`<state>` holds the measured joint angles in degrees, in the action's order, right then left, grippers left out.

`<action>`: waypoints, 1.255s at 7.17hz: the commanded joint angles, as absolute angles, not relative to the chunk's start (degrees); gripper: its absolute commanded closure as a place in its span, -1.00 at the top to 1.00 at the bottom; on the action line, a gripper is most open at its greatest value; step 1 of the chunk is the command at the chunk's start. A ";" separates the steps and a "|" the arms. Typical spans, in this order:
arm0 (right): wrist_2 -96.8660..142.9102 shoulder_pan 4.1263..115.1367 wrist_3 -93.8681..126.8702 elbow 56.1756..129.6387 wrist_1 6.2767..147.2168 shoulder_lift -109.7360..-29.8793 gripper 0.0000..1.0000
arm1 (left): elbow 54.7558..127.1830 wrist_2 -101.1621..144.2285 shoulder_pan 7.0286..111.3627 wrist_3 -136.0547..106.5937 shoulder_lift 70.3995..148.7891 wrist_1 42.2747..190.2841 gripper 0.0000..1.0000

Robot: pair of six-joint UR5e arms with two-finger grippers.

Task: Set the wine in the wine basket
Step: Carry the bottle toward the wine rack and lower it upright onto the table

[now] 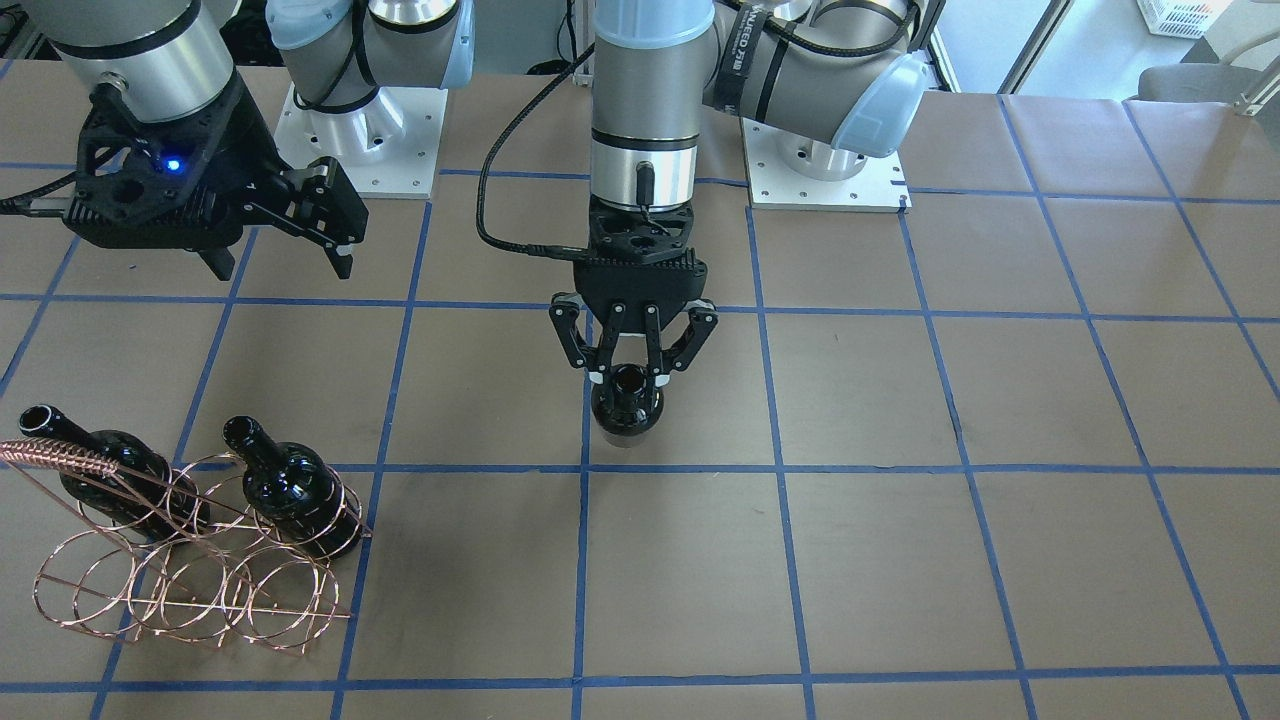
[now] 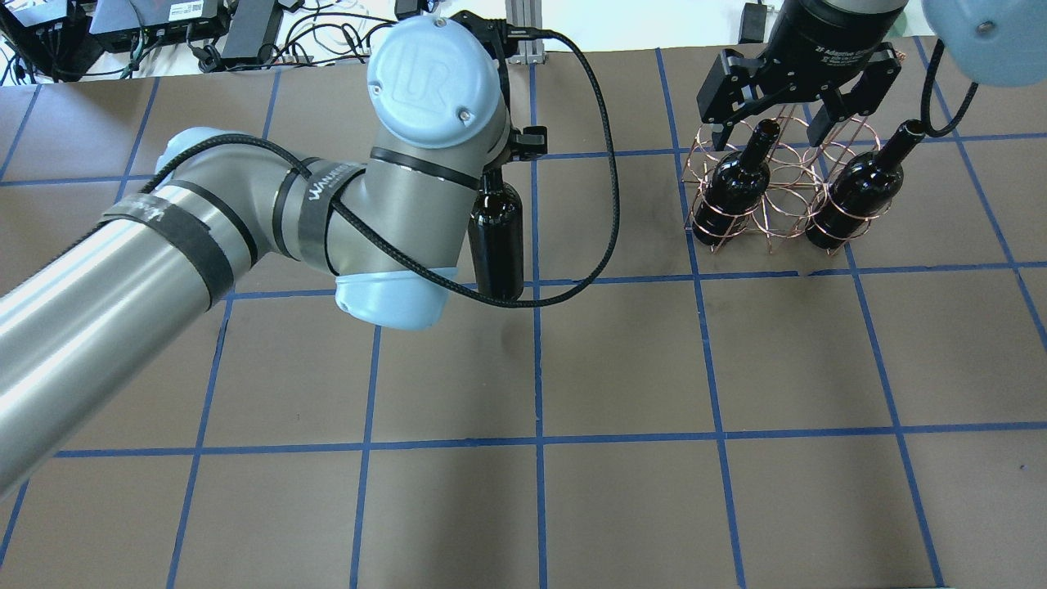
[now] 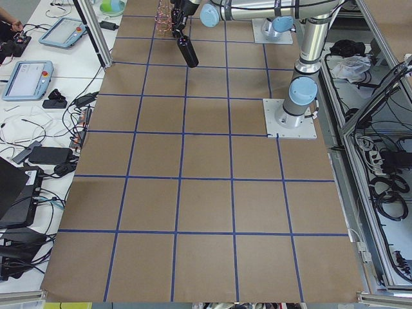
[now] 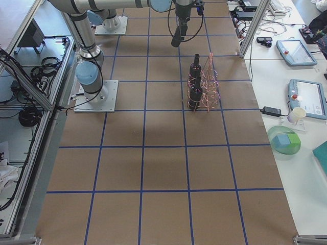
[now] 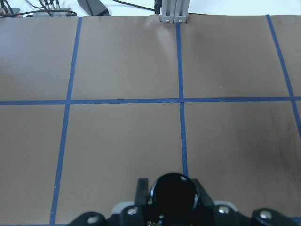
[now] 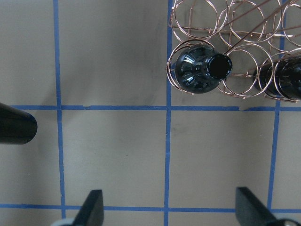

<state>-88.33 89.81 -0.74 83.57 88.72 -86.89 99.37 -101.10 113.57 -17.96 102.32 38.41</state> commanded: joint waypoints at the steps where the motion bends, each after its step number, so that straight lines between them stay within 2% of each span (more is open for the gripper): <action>1: -88.24 89.47 -0.79 83.58 88.77 -86.92 1.00 | 101.42 -103.01 115.92 -17.23 103.53 31.76 -1.00; 4: -88.33 89.47 -0.79 83.58 88.77 -86.92 1.00 | 101.51 -104.50 115.93 -13.36 104.68 26.72 -1.00; 6: -88.07 89.47 -0.62 83.58 88.86 -86.92 1.00 | 105.00 -104.15 115.84 -13.10 105.55 18.17 -1.00; 9: -87.98 89.56 -0.44 83.58 88.86 -86.84 1.00 | 107.48 -104.77 116.45 -13.45 105.21 17.40 -1.00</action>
